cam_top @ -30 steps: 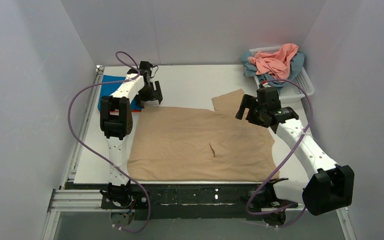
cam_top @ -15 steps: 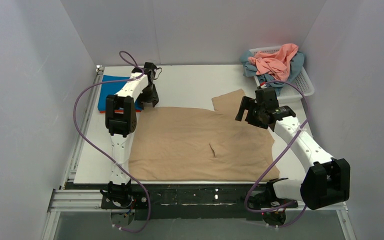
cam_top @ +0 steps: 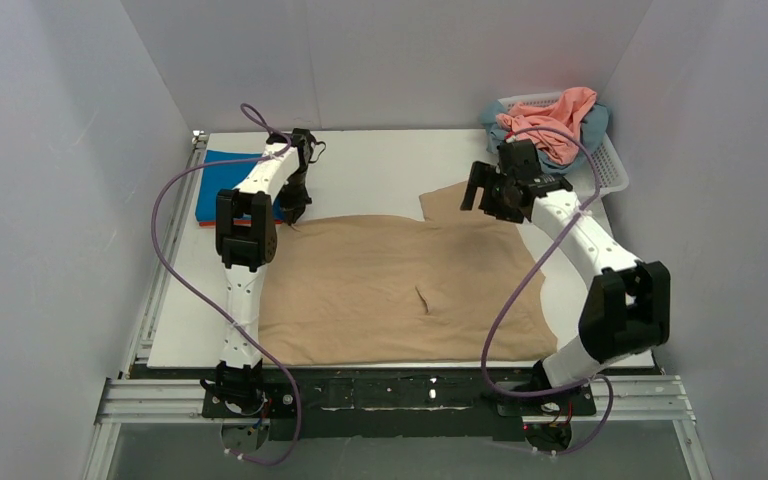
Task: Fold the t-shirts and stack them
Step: Grab the side of the flattened tshirt furthest away from the robot with both arms
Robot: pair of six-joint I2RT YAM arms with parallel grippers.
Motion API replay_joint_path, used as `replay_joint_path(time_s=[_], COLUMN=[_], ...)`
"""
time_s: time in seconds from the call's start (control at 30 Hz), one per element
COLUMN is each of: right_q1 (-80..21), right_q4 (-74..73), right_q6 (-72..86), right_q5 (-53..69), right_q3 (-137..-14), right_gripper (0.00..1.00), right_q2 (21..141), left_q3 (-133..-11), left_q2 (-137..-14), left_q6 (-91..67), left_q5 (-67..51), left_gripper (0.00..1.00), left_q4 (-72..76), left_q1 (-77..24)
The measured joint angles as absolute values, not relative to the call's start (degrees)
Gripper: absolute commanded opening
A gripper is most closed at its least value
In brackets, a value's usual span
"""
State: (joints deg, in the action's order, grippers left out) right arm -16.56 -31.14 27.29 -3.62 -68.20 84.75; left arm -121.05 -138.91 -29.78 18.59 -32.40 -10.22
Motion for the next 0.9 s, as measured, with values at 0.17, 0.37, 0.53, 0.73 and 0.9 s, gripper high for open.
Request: replay_joint_path(time_s=[0.17, 0.37, 0.53, 0.73, 0.9], right_q1=[-16.4, -16.16, -16.14, -16.14, -16.14], right_q4=[-32.38, -36.75, -42.44, -43.48, -43.86], right_q6=[25.04, 23.16, 22.48, 21.63, 19.42], right_q5=[-5.8, -8.27, -8.93, -9.87, -10.39], right_q3=[-86.83, -110.17, -123.85, -132.29, -134.23], right_gripper=[0.92, 0.91, 0.9, 0.9, 0.86], right_q2=[100.84, 122.15, 135.11, 143.04, 145.29], left_q3=[-123.09, -123.37, -122.78, -120.79, -118.24], left_q2=[-139.41, -139.41, -139.39, -138.69, -137.36], left_q6=[-30.7, -32.05, -33.34, -34.39, -35.03], left_q5=[17.61, 15.97, 14.68, 13.15, 12.69], left_gripper=[0.0, 0.0, 0.0, 0.0, 0.0], left_q4=[-34.2, -35.05, -35.03, -34.94, -34.54], left_q1=[-10.22, -10.22, -10.2, -10.2, -10.2])
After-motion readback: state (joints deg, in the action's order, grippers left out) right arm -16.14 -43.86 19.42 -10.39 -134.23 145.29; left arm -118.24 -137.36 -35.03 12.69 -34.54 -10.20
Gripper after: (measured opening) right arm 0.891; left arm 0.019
